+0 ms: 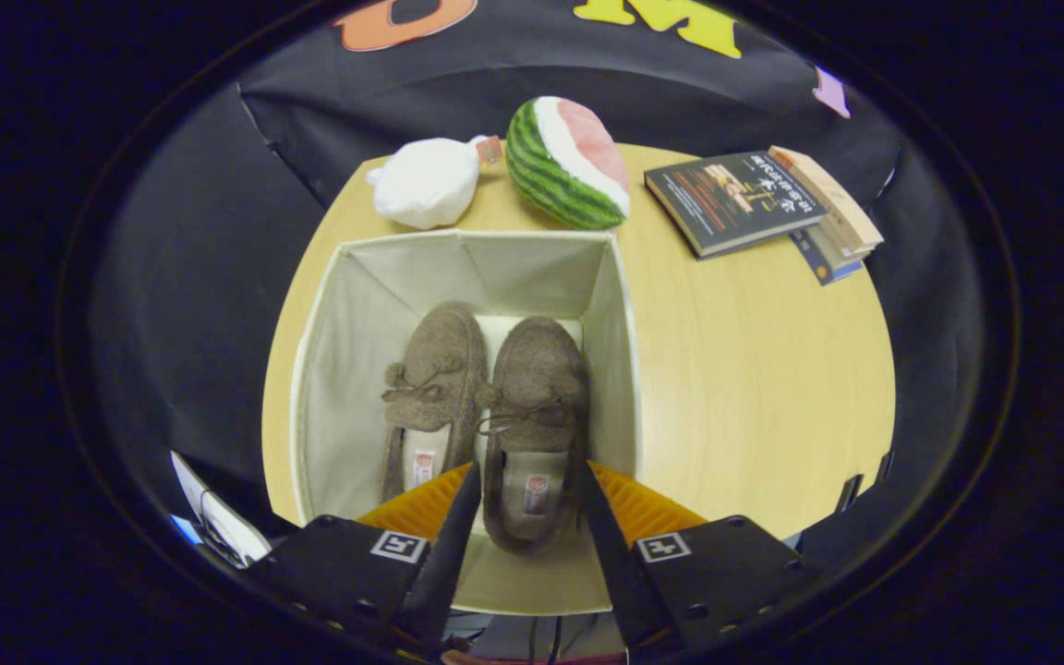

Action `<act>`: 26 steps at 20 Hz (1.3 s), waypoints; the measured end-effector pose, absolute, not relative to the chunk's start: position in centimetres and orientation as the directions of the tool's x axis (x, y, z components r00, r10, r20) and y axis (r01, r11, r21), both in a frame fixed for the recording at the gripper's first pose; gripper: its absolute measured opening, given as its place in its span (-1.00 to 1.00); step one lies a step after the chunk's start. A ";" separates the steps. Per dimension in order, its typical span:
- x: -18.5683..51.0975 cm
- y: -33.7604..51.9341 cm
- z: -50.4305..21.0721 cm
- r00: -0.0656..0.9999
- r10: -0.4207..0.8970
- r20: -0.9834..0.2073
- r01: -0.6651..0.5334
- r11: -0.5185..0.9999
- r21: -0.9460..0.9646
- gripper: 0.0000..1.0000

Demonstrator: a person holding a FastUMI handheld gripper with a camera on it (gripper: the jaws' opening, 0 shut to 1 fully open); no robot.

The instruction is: Open the storage box then place both shoes into the box .Put the left shoe in first, then the right shoe, with the right side of both shoes facing outward in a uniform manner.

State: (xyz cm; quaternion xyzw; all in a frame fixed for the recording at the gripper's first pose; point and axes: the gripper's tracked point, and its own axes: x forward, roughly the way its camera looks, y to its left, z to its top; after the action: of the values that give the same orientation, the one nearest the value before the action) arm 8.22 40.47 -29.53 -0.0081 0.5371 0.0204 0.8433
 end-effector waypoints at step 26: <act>0.9 15.4 1.9 0.996 0.052 -0.067 -0.054 0.998 -0.023 0.92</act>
State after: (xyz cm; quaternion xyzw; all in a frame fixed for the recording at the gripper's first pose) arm 0.88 15.43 1.86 -0.0126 0.0334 0.0266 0.9990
